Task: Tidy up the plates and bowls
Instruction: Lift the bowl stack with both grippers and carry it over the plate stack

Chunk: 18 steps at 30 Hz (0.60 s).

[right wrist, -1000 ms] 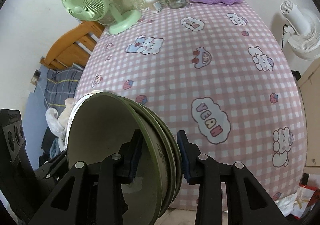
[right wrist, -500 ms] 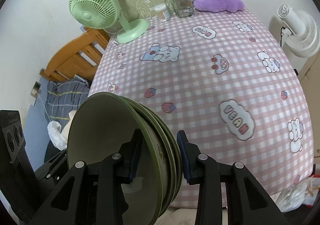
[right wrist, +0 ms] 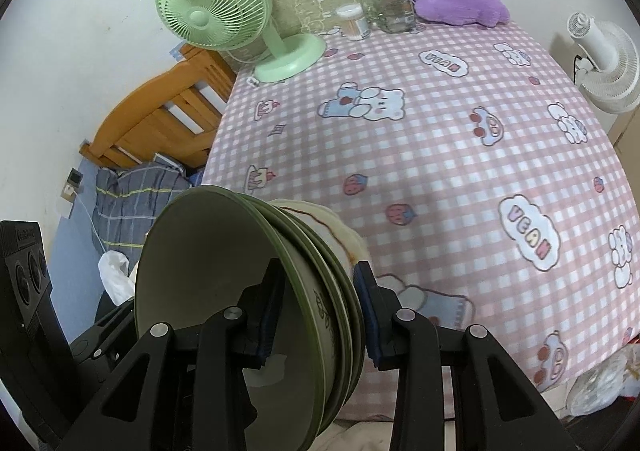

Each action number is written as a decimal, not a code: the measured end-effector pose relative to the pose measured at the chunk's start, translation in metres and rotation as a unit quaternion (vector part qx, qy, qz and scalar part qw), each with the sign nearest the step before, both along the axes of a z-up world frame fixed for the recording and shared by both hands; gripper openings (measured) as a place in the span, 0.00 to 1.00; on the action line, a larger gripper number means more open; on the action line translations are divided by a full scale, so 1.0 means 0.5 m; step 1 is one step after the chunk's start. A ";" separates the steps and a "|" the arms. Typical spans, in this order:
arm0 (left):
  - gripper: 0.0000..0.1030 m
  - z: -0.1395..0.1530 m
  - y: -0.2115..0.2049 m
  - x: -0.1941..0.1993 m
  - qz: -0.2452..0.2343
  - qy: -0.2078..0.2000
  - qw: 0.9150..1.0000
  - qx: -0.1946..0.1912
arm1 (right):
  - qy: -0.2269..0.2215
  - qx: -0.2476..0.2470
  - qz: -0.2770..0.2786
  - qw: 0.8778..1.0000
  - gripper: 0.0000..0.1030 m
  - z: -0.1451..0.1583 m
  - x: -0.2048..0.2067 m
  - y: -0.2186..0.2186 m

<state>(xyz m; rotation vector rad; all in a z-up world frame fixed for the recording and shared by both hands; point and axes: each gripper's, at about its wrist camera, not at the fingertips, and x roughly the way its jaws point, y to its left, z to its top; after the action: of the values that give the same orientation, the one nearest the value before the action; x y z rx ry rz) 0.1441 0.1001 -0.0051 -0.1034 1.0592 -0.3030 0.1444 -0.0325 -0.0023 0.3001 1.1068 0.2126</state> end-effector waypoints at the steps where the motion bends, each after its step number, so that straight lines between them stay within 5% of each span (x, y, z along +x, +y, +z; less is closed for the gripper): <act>1: 0.58 -0.003 0.009 0.003 -0.001 0.001 1.000 0.000 | 0.001 0.000 0.000 1.000 0.37 -0.003 0.003 0.008; 18: 0.57 -0.068 0.108 0.048 -0.020 0.044 0.999 -0.010 | 0.040 -0.009 -0.020 0.999 0.37 -0.068 0.041 0.110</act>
<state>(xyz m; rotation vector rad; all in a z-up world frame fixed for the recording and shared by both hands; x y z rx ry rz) 0.1682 0.1539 -0.0389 -0.1140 1.1472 -0.3478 0.1647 0.0224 -0.0364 0.3165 1.1798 0.1550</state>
